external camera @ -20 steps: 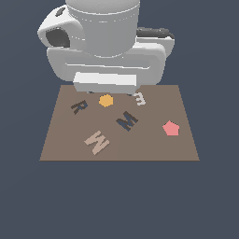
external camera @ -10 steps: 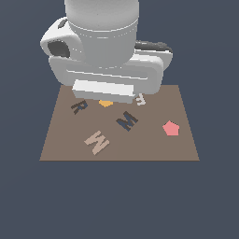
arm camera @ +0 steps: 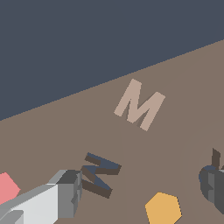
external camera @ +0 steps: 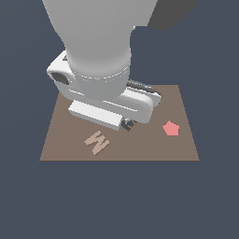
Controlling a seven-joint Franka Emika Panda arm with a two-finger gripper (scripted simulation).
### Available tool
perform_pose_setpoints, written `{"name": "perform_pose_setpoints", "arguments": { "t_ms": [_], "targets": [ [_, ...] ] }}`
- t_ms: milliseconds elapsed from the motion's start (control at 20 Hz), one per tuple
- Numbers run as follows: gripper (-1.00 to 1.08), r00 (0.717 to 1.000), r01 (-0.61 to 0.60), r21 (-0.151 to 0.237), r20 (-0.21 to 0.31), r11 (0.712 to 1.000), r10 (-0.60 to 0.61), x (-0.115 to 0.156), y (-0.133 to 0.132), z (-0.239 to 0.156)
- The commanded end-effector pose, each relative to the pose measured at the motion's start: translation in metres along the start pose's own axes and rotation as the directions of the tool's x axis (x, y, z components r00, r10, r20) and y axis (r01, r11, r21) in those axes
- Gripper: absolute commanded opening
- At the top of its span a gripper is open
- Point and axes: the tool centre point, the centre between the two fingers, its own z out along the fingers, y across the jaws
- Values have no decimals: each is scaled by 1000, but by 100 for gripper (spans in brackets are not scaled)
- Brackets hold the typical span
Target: Insert a designated object into the corresponding slot on a board.
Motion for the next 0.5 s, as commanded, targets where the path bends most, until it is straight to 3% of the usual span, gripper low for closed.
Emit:
{"name": "perform_pose_setpoints", "arguments": {
  "t_ms": [0, 450],
  "targets": [
    [100, 996, -84, -1, 4, 996, 84, 10, 1, 14],
    [100, 938, -347, -5, 17, 938, 347, 41, 10, 59]
  ]
}}
